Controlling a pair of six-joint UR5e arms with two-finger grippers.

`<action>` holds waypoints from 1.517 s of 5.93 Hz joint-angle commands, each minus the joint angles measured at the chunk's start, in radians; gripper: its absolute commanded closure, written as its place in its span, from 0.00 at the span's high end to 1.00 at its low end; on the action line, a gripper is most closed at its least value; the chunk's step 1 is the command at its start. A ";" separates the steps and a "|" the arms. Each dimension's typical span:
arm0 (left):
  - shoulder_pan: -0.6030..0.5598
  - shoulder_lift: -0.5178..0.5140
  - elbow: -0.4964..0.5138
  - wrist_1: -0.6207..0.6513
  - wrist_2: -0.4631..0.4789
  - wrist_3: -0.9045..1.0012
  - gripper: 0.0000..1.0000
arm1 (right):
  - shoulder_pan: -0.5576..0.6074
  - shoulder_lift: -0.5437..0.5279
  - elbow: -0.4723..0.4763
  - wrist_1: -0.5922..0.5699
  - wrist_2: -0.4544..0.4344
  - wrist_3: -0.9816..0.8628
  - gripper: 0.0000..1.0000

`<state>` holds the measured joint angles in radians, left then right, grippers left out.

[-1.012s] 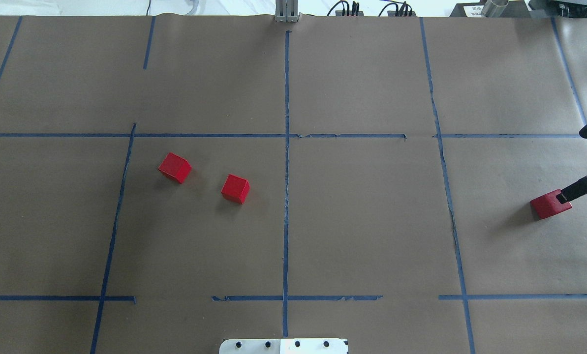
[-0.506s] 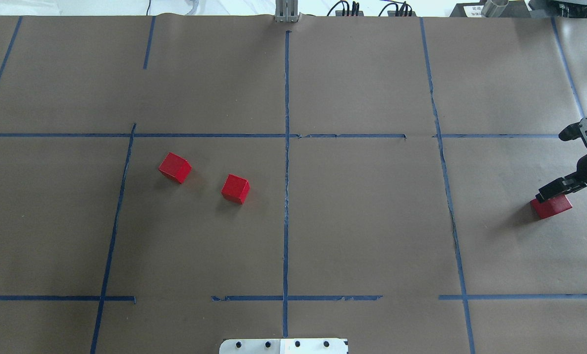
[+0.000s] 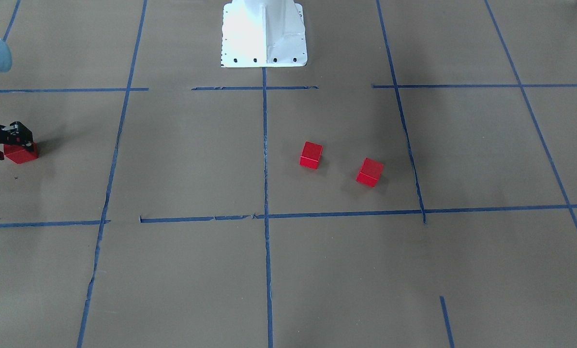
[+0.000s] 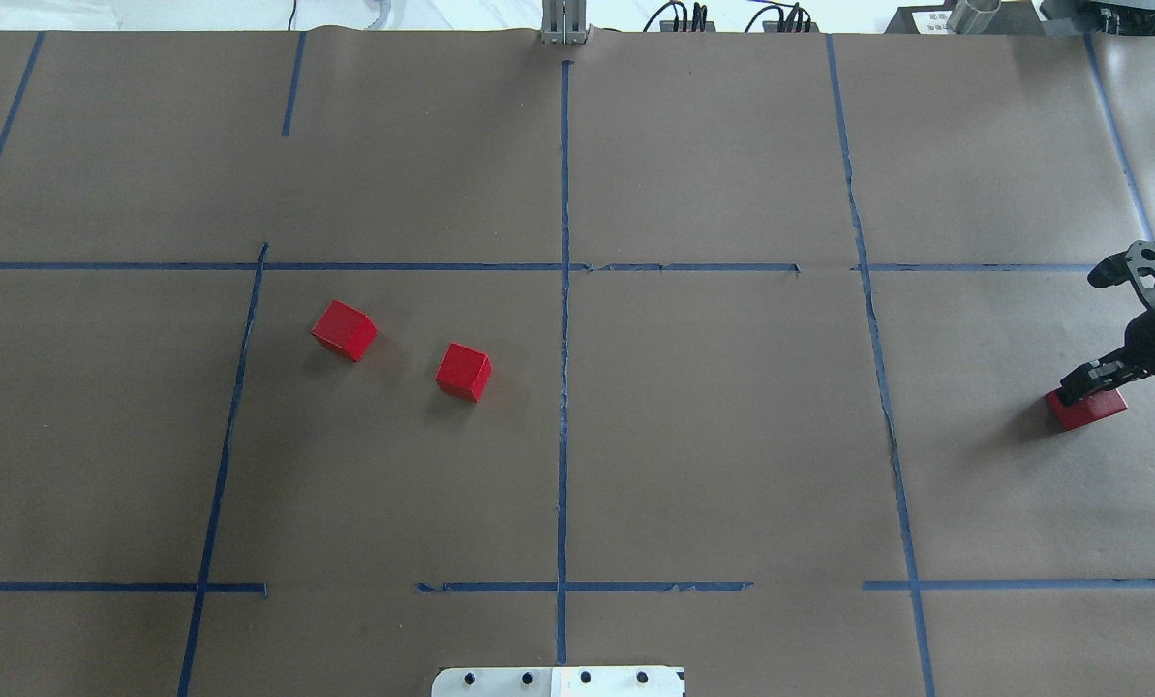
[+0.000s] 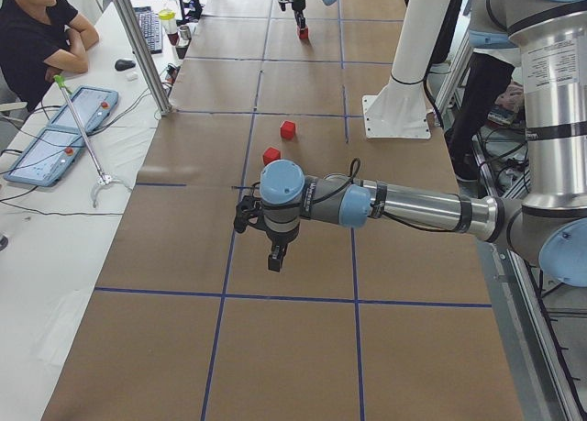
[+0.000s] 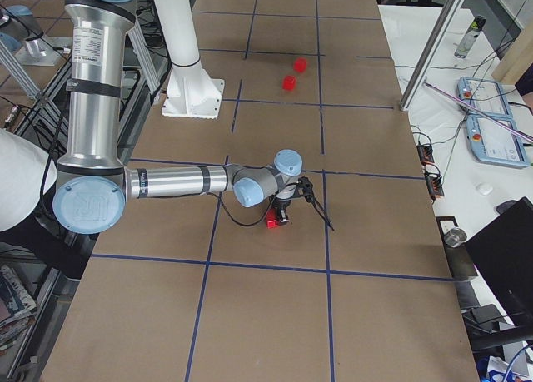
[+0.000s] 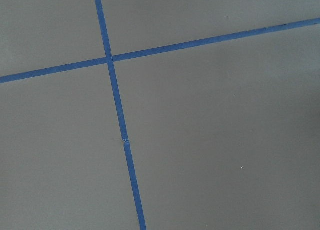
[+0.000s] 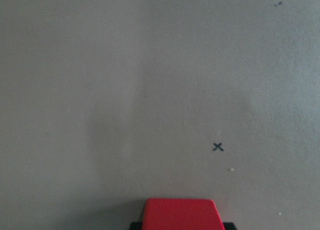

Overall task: Form red blocks into L shape at center
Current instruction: 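Carry the red cube with the right gripper toward the table center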

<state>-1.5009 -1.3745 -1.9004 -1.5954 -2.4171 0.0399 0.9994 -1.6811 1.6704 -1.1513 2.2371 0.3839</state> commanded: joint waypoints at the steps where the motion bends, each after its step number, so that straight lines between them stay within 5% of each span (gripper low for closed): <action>1: -0.002 0.000 -0.012 0.000 0.000 0.000 1.00 | -0.004 0.001 0.131 -0.019 0.009 0.036 0.00; 2: -0.002 0.005 -0.023 0.000 0.000 0.000 1.00 | -0.054 0.050 0.202 -0.054 0.012 0.200 0.00; 5: -0.002 0.006 -0.023 -0.002 0.001 0.000 1.00 | -0.327 0.478 0.215 -0.287 -0.098 0.597 0.00; 7: -0.002 0.006 -0.022 -0.002 0.001 -0.002 1.00 | -0.447 0.808 -0.047 -0.340 -0.235 0.822 0.00; 9: -0.002 0.006 -0.031 -0.002 0.001 -0.002 1.00 | -0.510 0.914 -0.176 -0.340 -0.287 0.911 0.00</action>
<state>-1.5033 -1.3683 -1.9255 -1.5969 -2.4160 0.0385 0.5215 -0.8133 1.5476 -1.4894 1.9833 1.2549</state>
